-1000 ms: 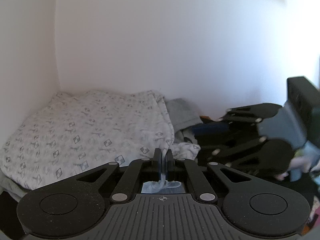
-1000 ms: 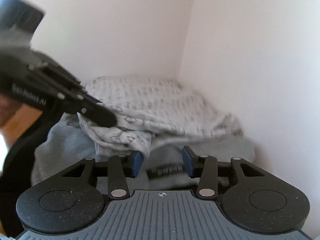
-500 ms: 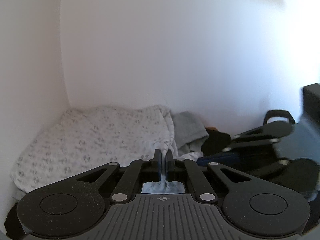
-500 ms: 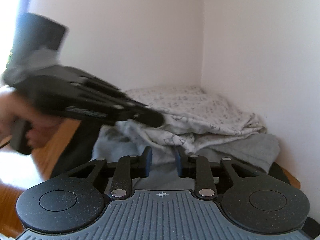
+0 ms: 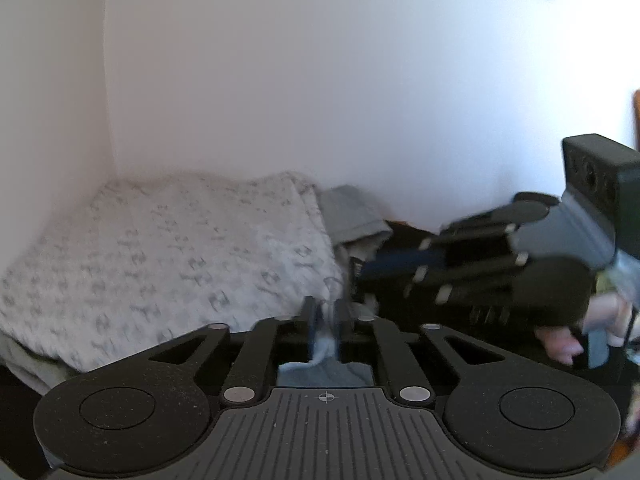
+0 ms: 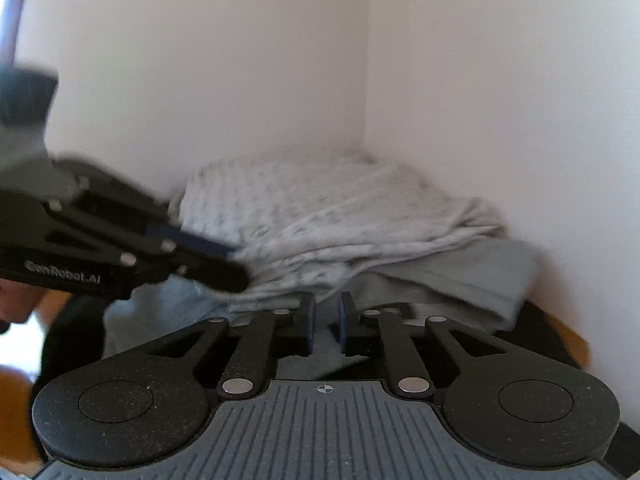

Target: Fold clothes

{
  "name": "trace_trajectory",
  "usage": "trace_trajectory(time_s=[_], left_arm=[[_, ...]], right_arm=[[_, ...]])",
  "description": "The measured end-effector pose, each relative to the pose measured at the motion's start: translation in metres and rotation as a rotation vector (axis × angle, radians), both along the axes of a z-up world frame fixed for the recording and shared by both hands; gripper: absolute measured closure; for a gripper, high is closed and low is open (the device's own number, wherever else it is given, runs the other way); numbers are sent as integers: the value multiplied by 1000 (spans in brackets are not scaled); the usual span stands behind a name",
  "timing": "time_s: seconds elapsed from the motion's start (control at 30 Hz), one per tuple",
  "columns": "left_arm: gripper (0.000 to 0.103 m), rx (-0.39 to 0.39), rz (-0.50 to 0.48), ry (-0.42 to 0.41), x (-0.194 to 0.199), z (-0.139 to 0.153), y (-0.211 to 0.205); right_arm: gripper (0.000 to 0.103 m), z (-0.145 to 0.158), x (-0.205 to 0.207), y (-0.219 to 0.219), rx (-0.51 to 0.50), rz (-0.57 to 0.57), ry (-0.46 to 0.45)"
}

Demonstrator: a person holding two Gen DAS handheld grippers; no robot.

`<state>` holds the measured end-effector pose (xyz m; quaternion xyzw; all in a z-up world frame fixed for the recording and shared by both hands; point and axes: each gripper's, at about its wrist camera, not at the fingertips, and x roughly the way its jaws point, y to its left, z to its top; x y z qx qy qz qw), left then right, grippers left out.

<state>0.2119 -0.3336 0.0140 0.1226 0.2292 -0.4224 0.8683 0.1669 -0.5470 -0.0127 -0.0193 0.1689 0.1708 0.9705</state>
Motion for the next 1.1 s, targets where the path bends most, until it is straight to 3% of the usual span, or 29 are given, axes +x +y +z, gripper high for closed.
trace_trajectory(time_s=[0.17, 0.23, 0.27, 0.3, 0.33, 0.37, 0.43, 0.53, 0.73, 0.87, 0.97, 1.1], left_arm=[[86, -28, -9, 31, -4, 7, 18], [86, -45, 18, 17, -2, 15, 35], [85, -54, 32, 10, -2, 18, 43], [79, -63, 46, 2, -1, 22, 52], [70, -71, 60, -5, 0, 26, 60], [68, -69, 98, -18, 7, 29, 68], [68, -55, 164, -50, 24, 34, 80], [68, -15, 228, -95, 50, 35, 86], [68, 0, 329, -71, 99, 16, 92], [68, 37, 331, -26, 110, -6, 96], [68, 51, 319, -37, 107, -16, 94], [68, 63, 305, -46, 106, -19, 92]], right_arm=[[86, 27, 7, 2, 98, -17, -56], [77, 33, 19, 20, 96, 10, -51], [67, 35, 21, 29, 86, 23, -47], [63, 36, 20, 38, 71, 36, -42], [63, 35, 22, 47, 42, 49, -38], [66, 31, 24, 53, 13, 52, -22], [73, 23, 26, 60, -30, 43, 26], [76, 11, 23, 54, 20, 53, 109], [74, 10, 8, 56, -17, 73, 122], [75, 34, 10, 50, -4, 135, 56], [75, 46, 25, 45, 27, 64, -20], [75, 26, 53, 49, 2, 51, 79]])
